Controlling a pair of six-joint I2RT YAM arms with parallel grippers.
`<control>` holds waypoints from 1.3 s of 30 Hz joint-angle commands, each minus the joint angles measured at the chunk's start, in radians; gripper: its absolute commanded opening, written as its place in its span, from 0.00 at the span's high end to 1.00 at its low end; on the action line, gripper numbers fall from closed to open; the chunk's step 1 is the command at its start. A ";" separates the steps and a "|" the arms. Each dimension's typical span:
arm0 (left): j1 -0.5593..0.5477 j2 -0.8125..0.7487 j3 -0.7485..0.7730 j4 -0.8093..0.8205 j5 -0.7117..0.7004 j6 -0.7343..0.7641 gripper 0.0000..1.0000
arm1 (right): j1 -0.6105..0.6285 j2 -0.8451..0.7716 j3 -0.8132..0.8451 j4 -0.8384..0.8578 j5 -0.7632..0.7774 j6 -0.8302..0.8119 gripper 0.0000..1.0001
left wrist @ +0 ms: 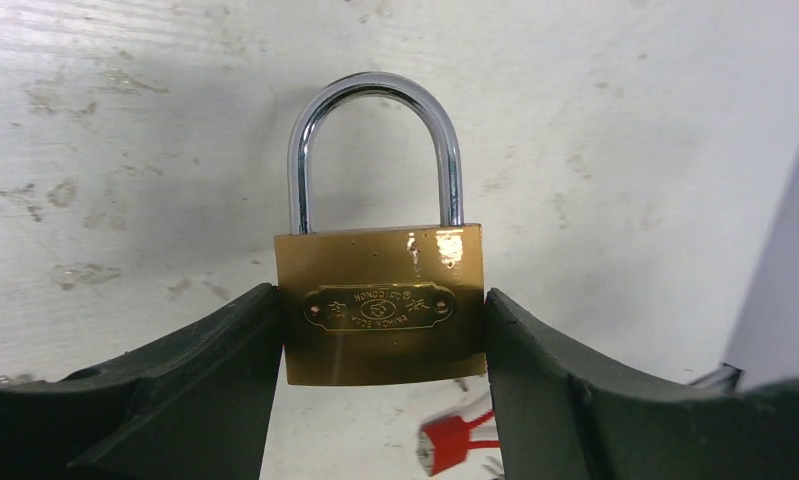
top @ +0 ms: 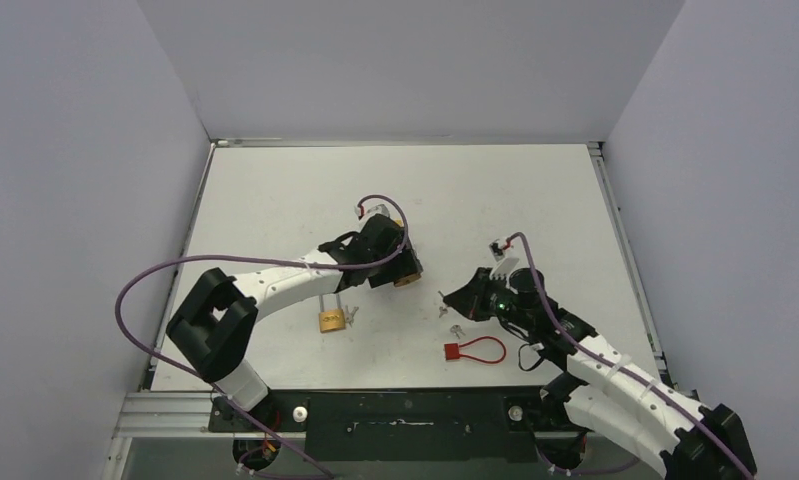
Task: Unlock with the key
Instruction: Move the lock to the center of the board, then unlock the lock.
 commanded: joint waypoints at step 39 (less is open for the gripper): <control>0.043 -0.286 -0.253 0.475 0.072 -0.438 0.91 | 0.323 0.416 0.217 0.279 0.450 0.034 1.00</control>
